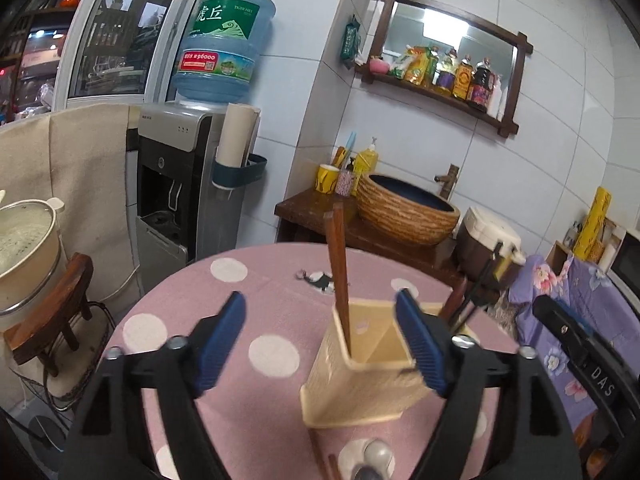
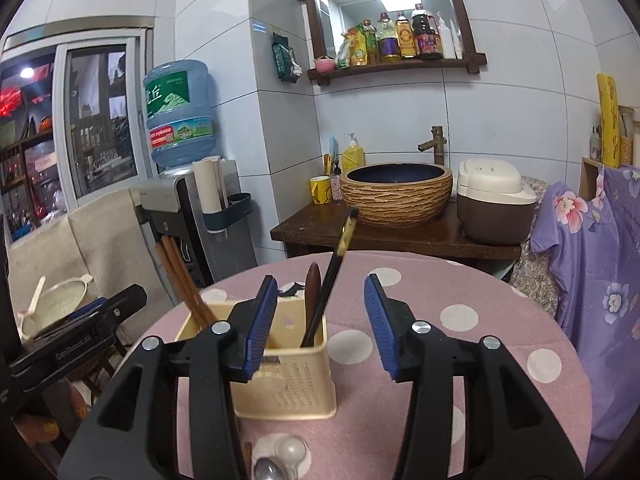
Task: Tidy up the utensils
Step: 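Lower the wooden chopstick into the holder with the left tool while the right tool drops the black one, then move both open tools back down to the remaining chopsticks and spoons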
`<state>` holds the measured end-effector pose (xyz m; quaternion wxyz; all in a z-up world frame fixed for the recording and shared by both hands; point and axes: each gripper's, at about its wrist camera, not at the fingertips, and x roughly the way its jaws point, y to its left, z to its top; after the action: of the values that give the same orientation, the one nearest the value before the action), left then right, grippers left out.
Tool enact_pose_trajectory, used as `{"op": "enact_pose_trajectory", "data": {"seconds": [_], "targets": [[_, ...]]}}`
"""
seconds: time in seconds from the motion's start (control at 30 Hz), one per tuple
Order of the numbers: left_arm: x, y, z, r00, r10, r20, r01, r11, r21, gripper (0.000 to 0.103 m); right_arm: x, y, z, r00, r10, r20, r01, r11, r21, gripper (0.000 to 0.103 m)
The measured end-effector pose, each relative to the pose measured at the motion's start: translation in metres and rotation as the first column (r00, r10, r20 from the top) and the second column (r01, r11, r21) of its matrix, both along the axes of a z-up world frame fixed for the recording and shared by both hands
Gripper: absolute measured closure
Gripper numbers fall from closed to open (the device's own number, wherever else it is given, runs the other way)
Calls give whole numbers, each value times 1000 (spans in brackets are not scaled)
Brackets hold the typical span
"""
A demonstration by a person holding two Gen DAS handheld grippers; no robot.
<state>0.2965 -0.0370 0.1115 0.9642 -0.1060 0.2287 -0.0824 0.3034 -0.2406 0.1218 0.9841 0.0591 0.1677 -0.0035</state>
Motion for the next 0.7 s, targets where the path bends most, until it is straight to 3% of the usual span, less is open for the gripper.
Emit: {"op": "enact_pose_trajectory", "data": {"seconds": [0.13, 0.33, 0.5, 0.57, 0.7], "targets": [[-22, 7, -27, 998, 0, -65, 4, 999, 50, 9, -25, 4, -19, 999, 15, -31, -17, 998, -61, 45], [-36, 12, -78, 975, 0, -222, 26, 993, 114, 9, -47, 6, -60, 993, -9, -119, -4, 994, -105, 44], [-41, 9, -110, 938, -41, -343, 75, 993, 86, 26, -51, -1, -106, 963, -22, -268, 12, 999, -41, 44], [-43, 4, -119, 927, -56, -371, 94, 992, 85, 36, -55, -3, -120, 956, -36, -291, 26, 999, -36, 44], [-47, -11, -131, 912, -90, -401, 138, 986, 94, 41, -63, -5, -138, 945, -48, -325, 42, 999, -26, 44]]}}
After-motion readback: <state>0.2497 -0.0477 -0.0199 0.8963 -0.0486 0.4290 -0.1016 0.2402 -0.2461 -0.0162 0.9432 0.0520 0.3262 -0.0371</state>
